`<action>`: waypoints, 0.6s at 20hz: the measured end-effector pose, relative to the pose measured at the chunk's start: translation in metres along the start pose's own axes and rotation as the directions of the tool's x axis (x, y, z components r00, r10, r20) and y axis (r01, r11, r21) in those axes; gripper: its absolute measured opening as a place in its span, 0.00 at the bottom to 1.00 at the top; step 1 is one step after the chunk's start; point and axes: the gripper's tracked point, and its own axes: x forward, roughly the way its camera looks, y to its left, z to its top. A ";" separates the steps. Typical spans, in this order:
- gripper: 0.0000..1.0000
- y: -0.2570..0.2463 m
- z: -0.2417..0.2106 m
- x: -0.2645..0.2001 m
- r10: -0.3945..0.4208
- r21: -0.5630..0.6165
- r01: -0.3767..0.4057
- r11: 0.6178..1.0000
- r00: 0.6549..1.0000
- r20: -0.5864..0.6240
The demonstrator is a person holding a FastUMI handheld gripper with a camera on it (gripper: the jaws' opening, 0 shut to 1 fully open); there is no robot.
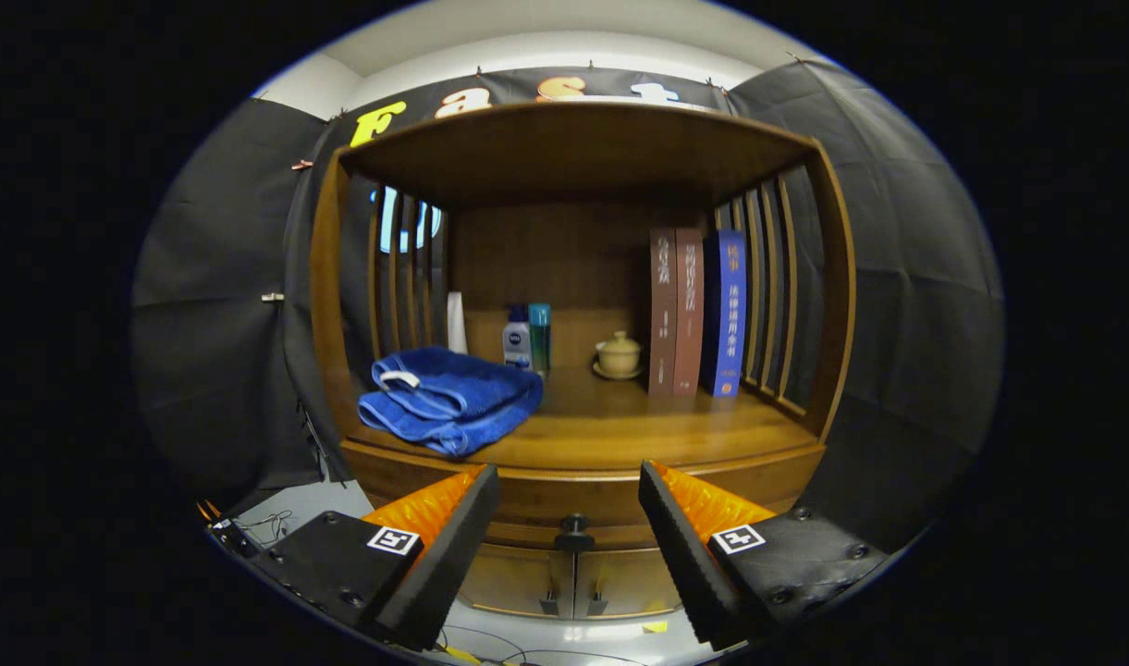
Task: Pull open the drawer, take out the items inside it, and place them on the countertop above the cabinet.
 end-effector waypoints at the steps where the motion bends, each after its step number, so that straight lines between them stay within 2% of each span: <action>1: 0.99 -0.001 -0.011 0.007 -0.001 0.003 0.001 1.000 1.000 -0.020; 6: 0.99 -0.010 -0.059 0.045 -0.018 0.025 0.021 0.999 0.994 -0.107; 8: 0.95 -0.012 -0.078 0.057 -0.024 0.026 0.028 0.999 0.988 -0.154; 12: 0.92 -0.008 -0.103 0.073 -0.009 0.041 0.018 0.999 0.980 -0.201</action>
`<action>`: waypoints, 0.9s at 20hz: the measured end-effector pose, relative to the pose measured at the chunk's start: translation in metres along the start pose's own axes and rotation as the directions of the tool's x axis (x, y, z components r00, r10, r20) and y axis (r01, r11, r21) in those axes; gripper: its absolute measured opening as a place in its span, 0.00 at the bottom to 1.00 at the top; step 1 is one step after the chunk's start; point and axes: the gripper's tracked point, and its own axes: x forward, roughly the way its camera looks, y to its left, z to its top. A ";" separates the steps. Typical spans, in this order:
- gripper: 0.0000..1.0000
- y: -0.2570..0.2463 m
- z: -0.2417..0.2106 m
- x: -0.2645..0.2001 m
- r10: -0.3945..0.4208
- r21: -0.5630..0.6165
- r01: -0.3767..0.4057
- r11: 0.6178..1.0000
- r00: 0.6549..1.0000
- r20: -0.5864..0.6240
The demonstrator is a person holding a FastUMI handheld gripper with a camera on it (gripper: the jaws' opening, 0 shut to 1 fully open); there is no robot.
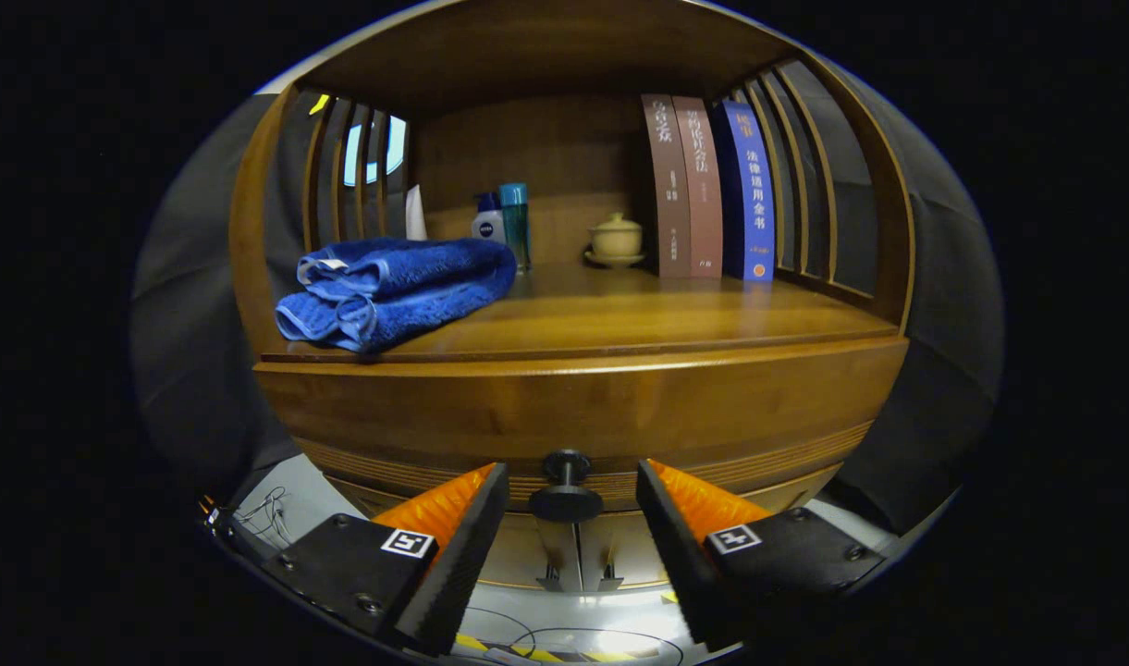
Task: Pull open the drawer, take out the items inside it, and place them on the countertop above the cabinet.
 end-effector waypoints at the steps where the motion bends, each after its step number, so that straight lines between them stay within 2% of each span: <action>1: 0.86 0.000 -0.004 0.004 -0.003 -0.002 0.003 1.000 1.000 -0.007; 2: 0.83 0.001 -0.005 0.006 -0.006 -0.005 0.006 1.000 1.000 -0.011; 6: 0.48 -0.003 -0.008 0.002 -0.018 -0.021 0.017 1.000 1.000 -0.011; 9: 0.30 -0.002 -0.008 0.005 -0.021 -0.032 0.020 0.999 1.000 -0.016; 13: 0.30 0.000 -0.011 -0.002 -0.010 -0.022 0.009 1.000 1.000 -0.028; 18: 0.30 0.001 -0.027 -0.039 -0.006 -0.036 0.005 0.999 0.999 -0.044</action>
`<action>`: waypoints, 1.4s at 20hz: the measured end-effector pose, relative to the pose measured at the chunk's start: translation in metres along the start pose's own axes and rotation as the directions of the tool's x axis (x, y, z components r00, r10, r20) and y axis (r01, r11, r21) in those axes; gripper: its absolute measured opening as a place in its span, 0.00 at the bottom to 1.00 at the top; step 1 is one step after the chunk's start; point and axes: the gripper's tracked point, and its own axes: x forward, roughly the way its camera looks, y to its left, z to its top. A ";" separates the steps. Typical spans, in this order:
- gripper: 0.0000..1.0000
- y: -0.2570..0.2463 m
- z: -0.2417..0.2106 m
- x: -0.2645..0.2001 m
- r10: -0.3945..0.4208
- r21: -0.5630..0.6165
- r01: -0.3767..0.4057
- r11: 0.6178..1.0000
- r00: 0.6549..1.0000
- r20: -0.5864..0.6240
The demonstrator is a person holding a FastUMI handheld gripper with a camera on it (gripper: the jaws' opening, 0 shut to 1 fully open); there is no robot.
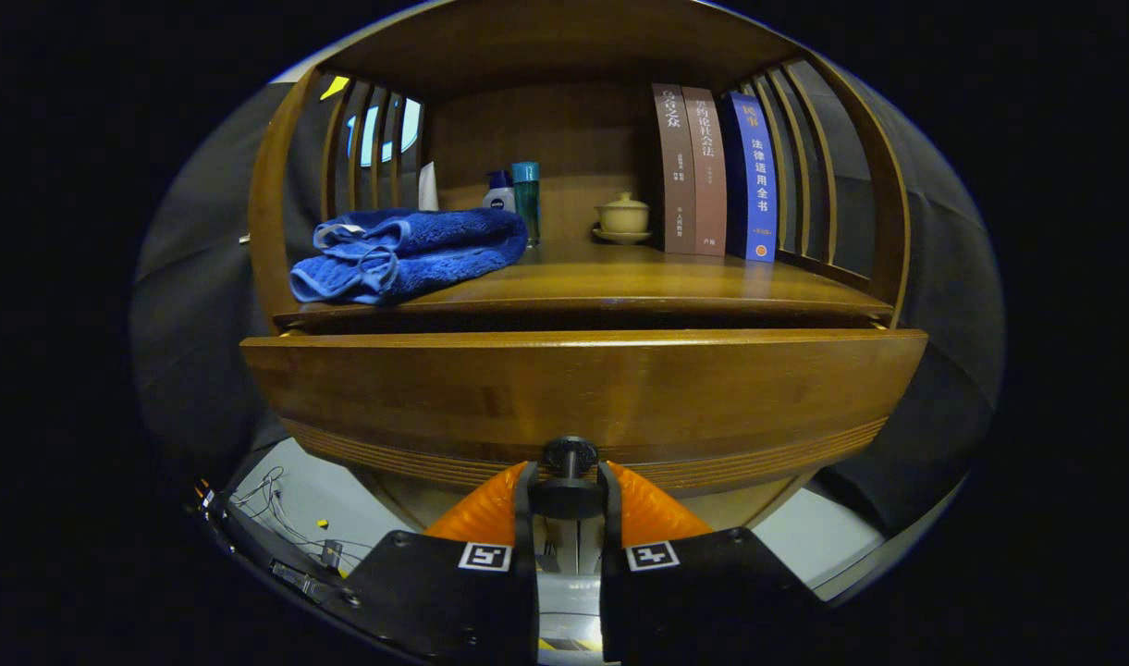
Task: Pull open the drawer, take out the items inside it, and place them on the countertop above the cabinet.
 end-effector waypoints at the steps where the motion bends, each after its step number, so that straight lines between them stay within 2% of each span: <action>1: 0.30 -0.001 -0.004 -0.010 0.000 0.001 0.000 1.000 1.000 -0.003; 13: 0.30 0.002 -0.048 -0.107 0.013 0.052 -0.010 0.999 0.998 -0.066; 21: 0.31 -0.003 -0.065 -0.118 0.014 0.070 -0.008 0.998 0.996 -0.092; 24: 0.47 -0.003 -0.055 -0.127 0.022 0.101 -0.016 0.995 0.998 -0.061; 28: 0.96 0.001 -0.012 -0.150 0.018 0.094 -0.020 0.995 1.000 0.020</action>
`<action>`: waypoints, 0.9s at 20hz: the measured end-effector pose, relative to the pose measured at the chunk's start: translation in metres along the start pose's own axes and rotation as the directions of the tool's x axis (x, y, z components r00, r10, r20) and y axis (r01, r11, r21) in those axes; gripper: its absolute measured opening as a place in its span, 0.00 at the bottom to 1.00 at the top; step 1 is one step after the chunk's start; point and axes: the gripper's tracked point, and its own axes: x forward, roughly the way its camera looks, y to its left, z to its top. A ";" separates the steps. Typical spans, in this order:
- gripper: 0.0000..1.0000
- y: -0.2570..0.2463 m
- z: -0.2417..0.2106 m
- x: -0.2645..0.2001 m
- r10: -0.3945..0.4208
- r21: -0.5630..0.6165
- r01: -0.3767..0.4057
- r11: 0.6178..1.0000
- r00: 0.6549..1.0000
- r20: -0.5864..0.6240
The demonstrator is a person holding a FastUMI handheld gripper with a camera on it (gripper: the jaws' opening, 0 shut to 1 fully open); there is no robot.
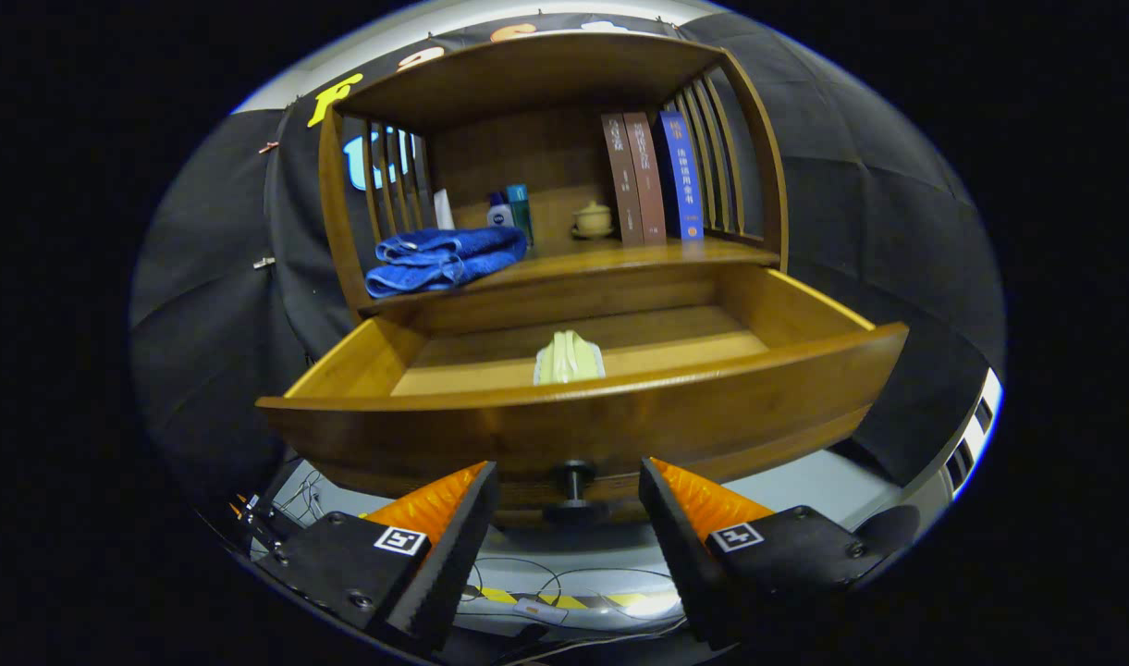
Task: Pull open the drawer, take out the items inside it, and place them on the countertop above the cabinet.
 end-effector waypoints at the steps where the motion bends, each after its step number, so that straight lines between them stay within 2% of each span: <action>1: 0.97 0.006 0.017 -0.003 0.022 -0.011 -0.022 1.000 1.000 0.016; 3: 1.00 0.015 0.049 0.002 0.053 -0.035 -0.052 0.998 0.998 0.027; 6: 0.99 0.011 0.090 0.040 0.036 -0.013 -0.036 0.999 0.999 -0.003; 11: 1.00 0.008 0.102 0.112 0.013 0.003 -0.013 1.000 0.982 -0.191; 14: 0.99 0.004 0.083 0.151 -0.006 0.006 0.008 1.000 0.937 -0.349; 18: 0.98 0.003 0.049 0.183 -0.015 0.008 0.023 1.000 0.847 -0.531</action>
